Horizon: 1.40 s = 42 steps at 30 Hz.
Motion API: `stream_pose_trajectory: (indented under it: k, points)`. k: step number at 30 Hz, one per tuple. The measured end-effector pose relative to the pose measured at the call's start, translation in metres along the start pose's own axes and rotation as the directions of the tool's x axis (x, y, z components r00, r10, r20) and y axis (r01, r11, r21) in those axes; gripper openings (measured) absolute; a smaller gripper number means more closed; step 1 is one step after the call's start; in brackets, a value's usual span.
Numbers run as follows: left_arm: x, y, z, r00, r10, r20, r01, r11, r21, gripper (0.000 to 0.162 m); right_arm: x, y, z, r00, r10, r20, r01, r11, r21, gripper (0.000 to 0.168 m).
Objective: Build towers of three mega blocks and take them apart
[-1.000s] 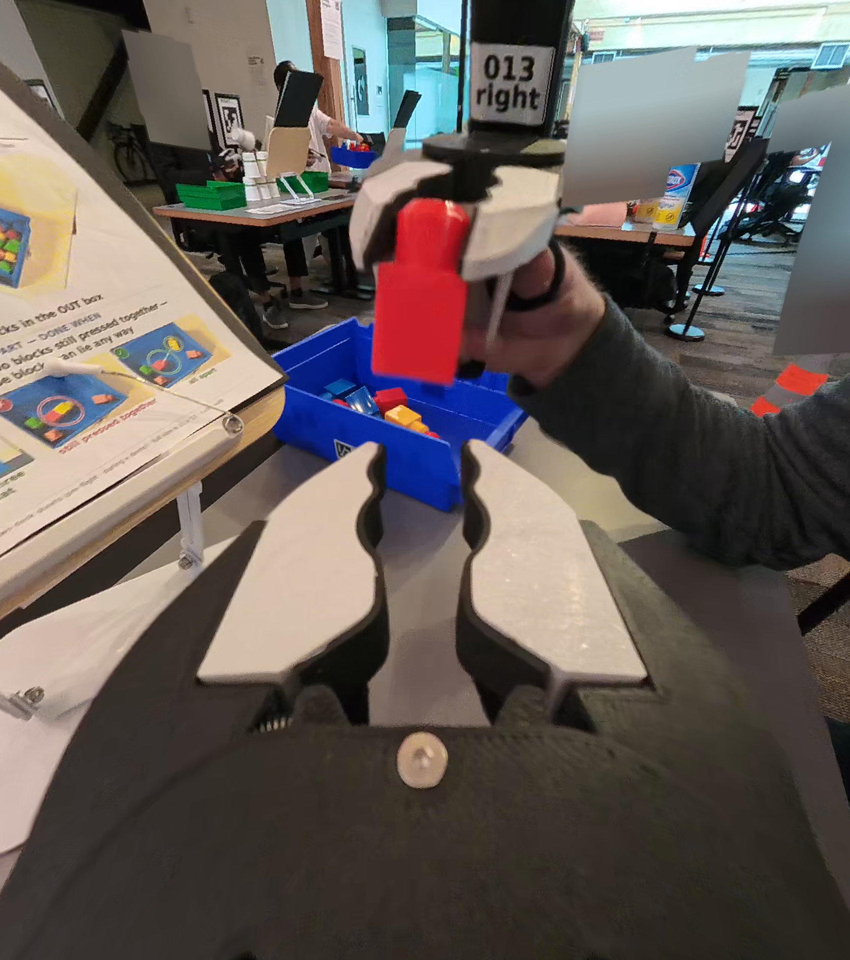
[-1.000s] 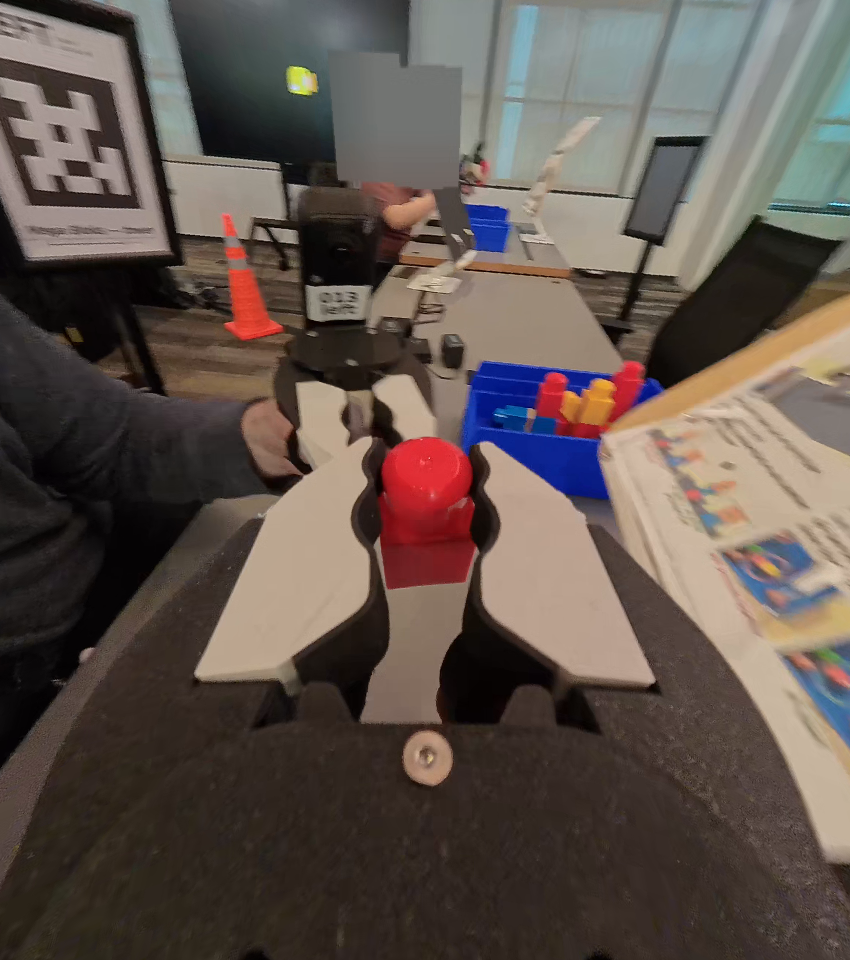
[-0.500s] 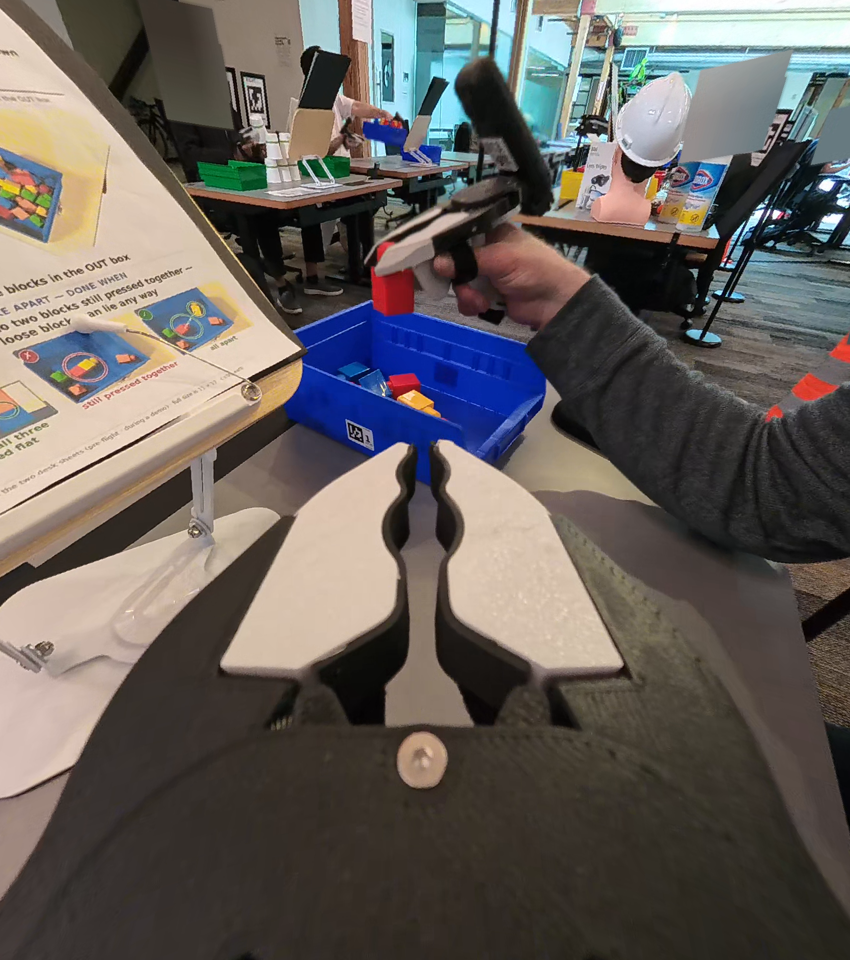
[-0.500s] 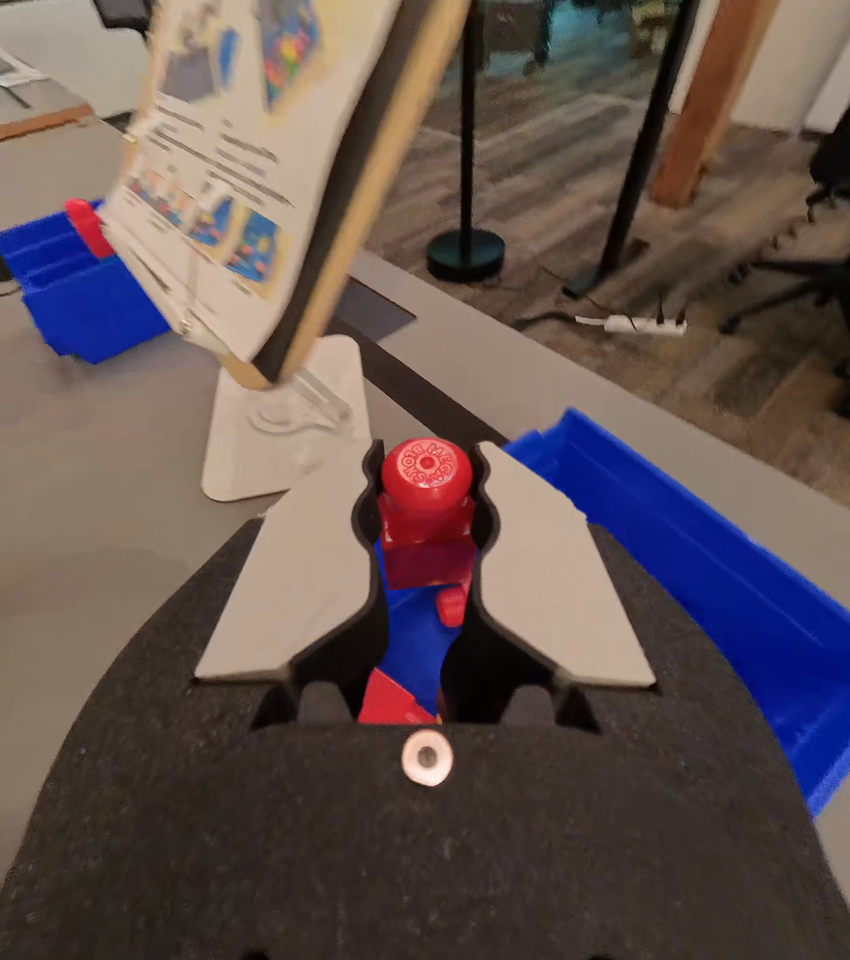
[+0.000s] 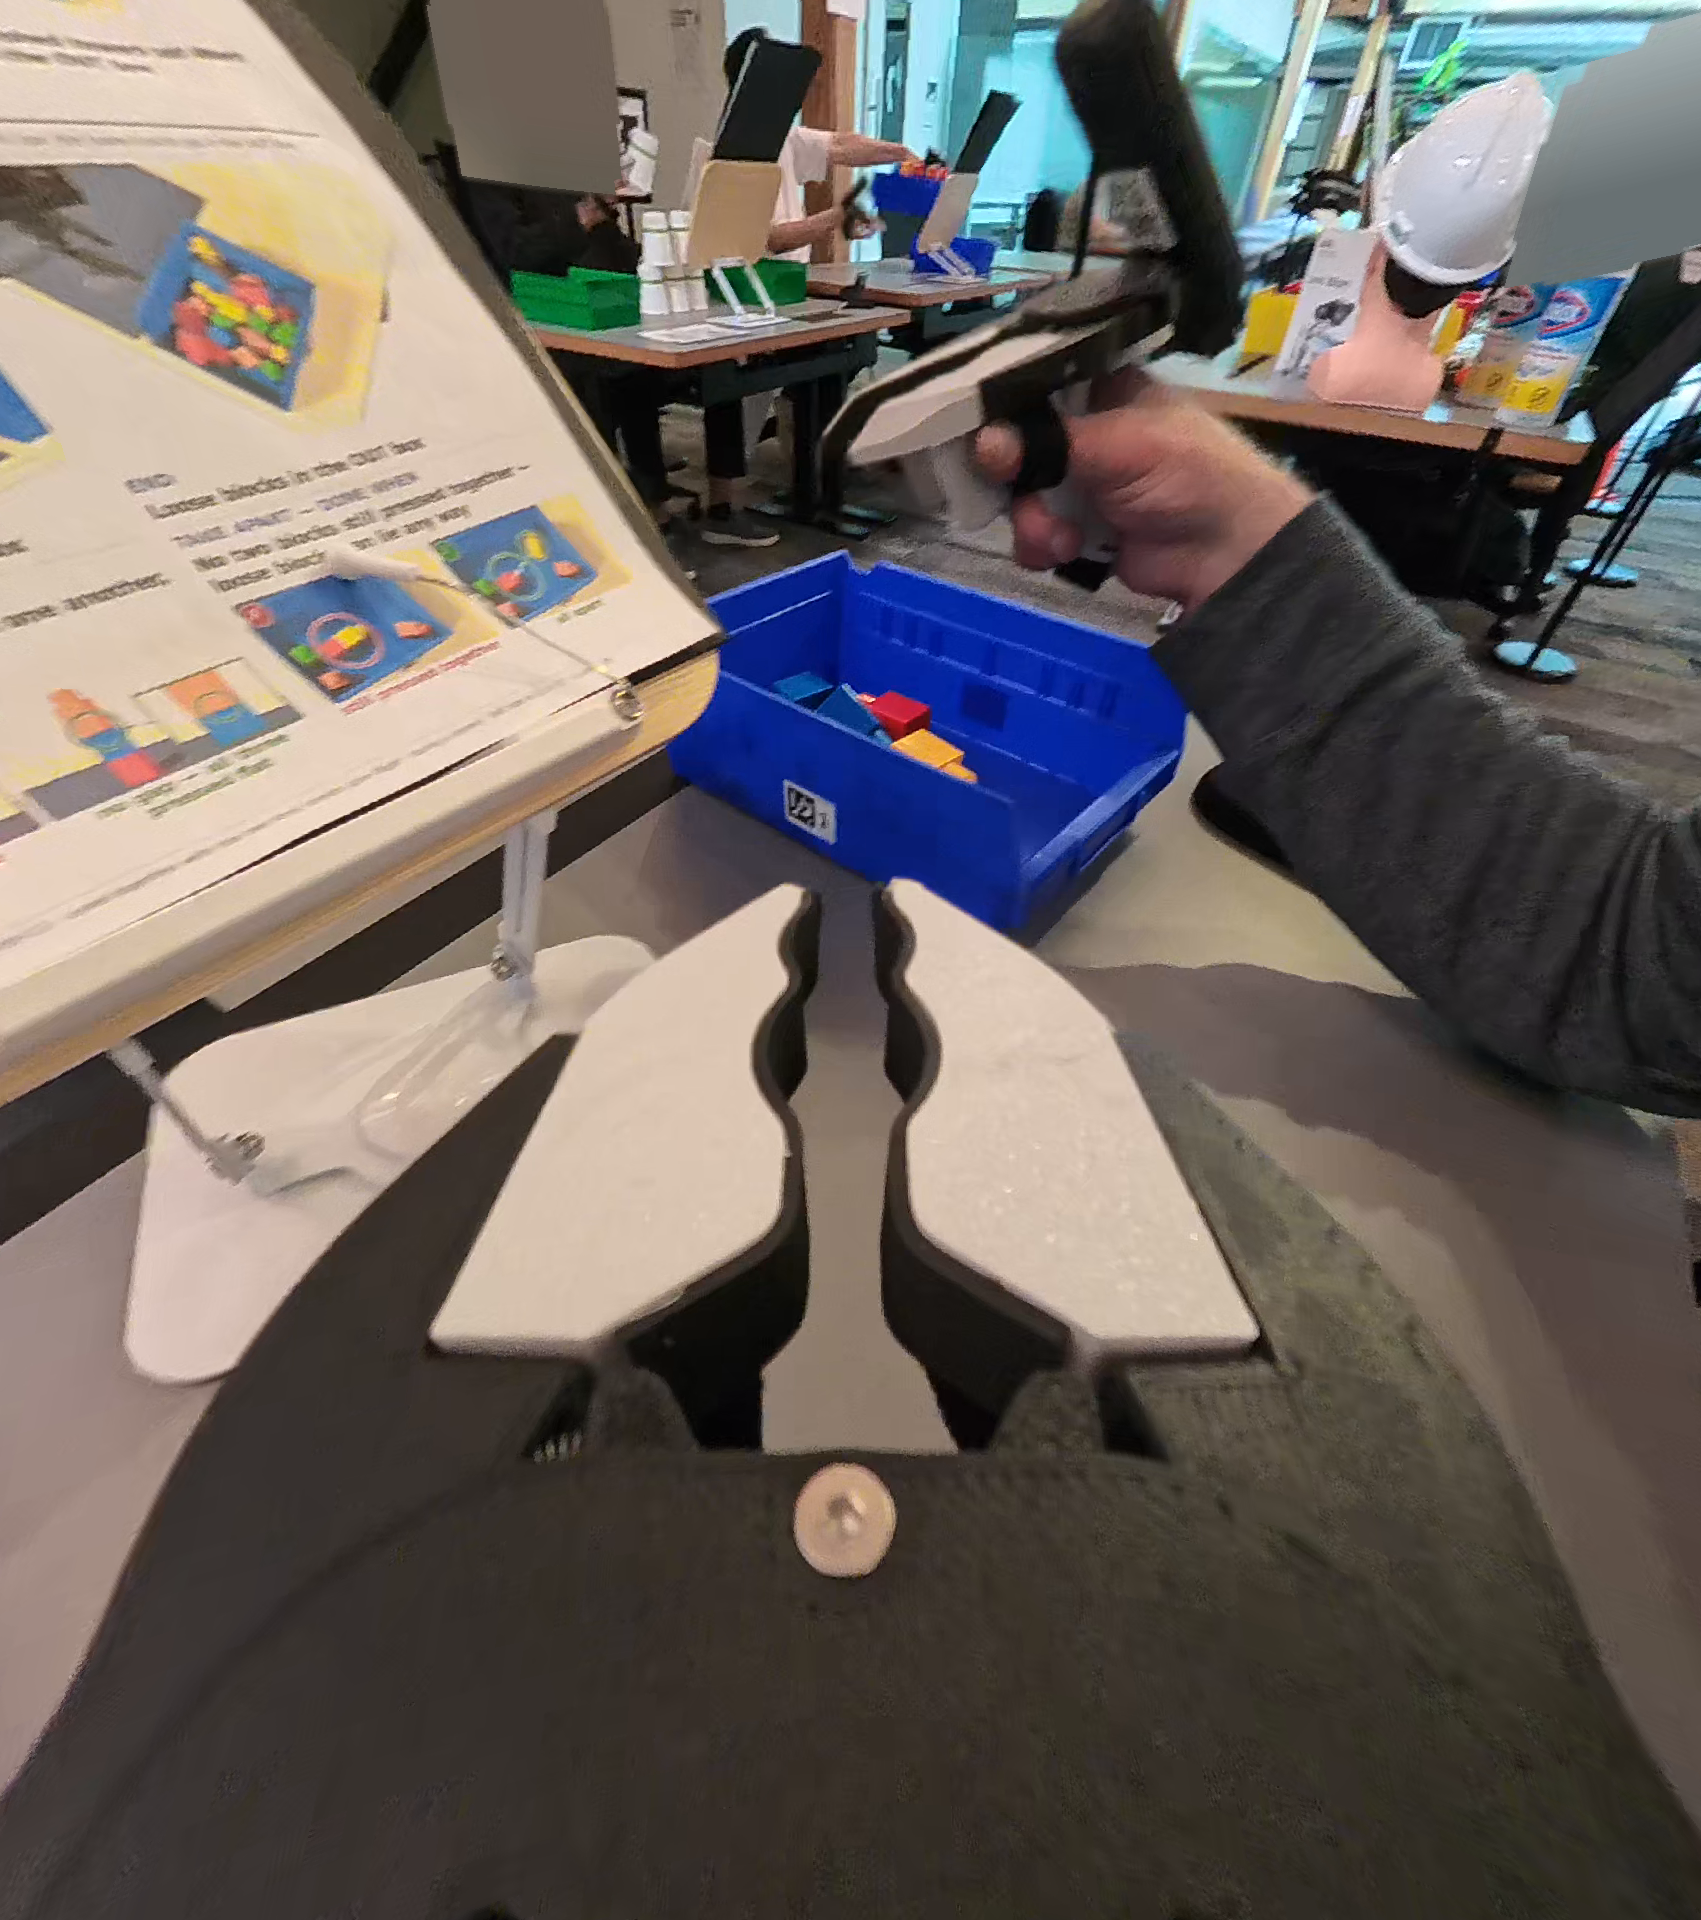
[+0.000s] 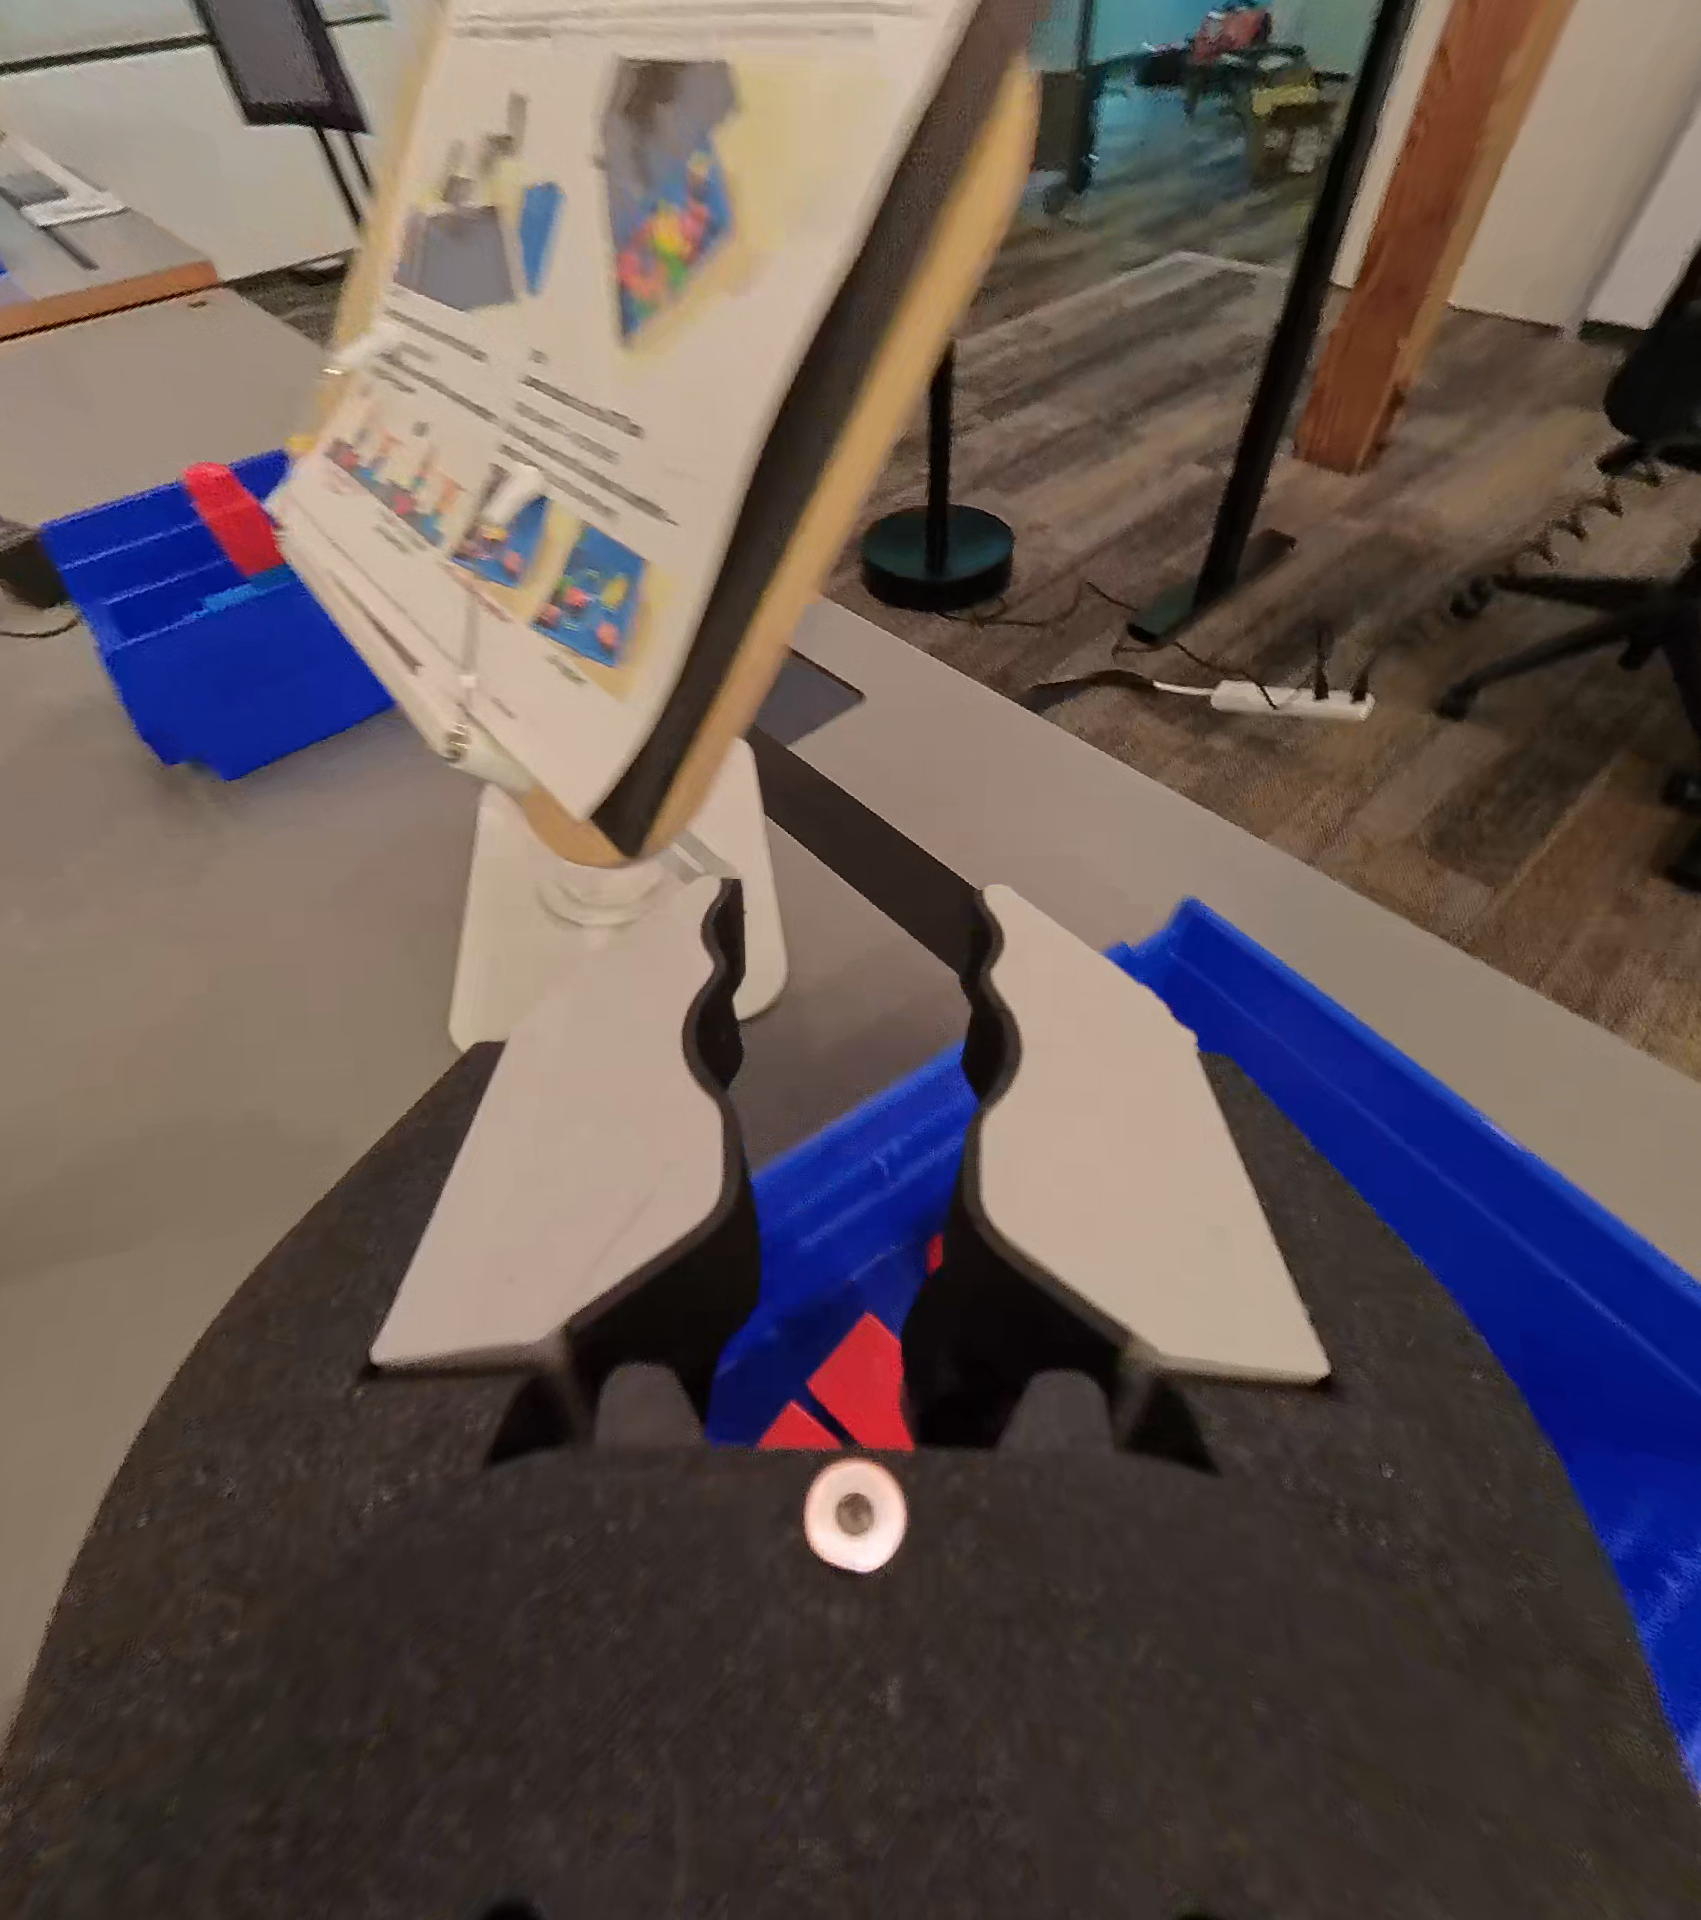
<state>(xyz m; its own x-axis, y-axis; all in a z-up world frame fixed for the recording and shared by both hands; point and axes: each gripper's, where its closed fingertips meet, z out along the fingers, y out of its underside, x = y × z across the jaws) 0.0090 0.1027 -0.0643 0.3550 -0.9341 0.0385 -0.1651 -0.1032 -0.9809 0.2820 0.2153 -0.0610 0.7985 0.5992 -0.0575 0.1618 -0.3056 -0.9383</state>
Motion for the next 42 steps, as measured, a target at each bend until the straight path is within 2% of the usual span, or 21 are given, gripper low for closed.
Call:
stream_pose_trajectory:
  k: [6, 9, 12, 17, 19, 22, 30, 32, 35, 42]
  points:
    - [-0.050, 0.007, -0.048, 0.971, 0.107, 0.212, -0.081, 0.988, -0.128, 0.017, -0.070, -0.035, 0.008, 0.981, -0.123, 0.153, 0.113, 0.991, 0.072, 0.037]
    - [-0.090, 0.010, -0.089, 0.937, 0.104, 0.334, -0.046, 0.983, -0.176, 0.024, -0.099, -0.039, 0.018, 0.962, -0.180, 0.205, 0.169, 0.983, 0.070, 0.037]
    - [-0.141, 0.019, -0.140, 0.870, 0.085, 0.485, 0.015, 0.980, -0.199, 0.029, -0.120, -0.038, 0.028, 0.945, -0.223, 0.238, 0.217, 0.975, 0.053, 0.037]
    - [-0.210, 0.056, -0.212, 0.744, 0.020, 0.668, 0.152, 0.968, -0.198, 0.040, -0.143, -0.037, 0.038, 0.923, -0.235, 0.305, 0.228, 0.972, 0.060, 0.036]
    - [-0.229, 0.071, -0.228, 0.712, -0.002, 0.703, 0.188, 0.964, -0.188, 0.044, -0.146, -0.035, 0.041, 0.920, -0.239, 0.310, 0.236, 0.971, 0.050, 0.036]
    - [-0.247, 0.090, -0.226, 0.712, -0.043, 0.701, 0.224, 0.960, -0.168, 0.051, -0.149, -0.035, 0.043, 0.918, -0.241, 0.317, 0.237, 0.970, 0.050, 0.036]
    - [-0.299, 0.146, -0.185, 0.700, -0.086, 0.709, 0.351, 0.906, -0.237, 0.068, -0.154, -0.035, 0.044, 0.913, -0.240, 0.330, 0.237, 0.970, 0.051, 0.035]
    - [-0.309, 0.153, -0.181, 0.692, -0.133, 0.710, 0.380, 0.903, -0.201, 0.066, -0.154, -0.035, 0.044, 0.912, -0.240, 0.331, 0.237, 0.970, 0.052, 0.035]
    - [-0.322, 0.165, -0.182, 0.665, -0.085, 0.742, 0.401, 0.879, -0.259, 0.063, -0.153, -0.035, 0.045, 0.913, -0.239, 0.330, 0.235, 0.971, 0.052, 0.035]
    - [-0.340, 0.172, -0.179, 0.643, -0.089, 0.760, 0.431, 0.863, -0.263, 0.064, -0.154, -0.035, 0.045, 0.912, -0.239, 0.335, 0.236, 0.970, 0.050, 0.035]
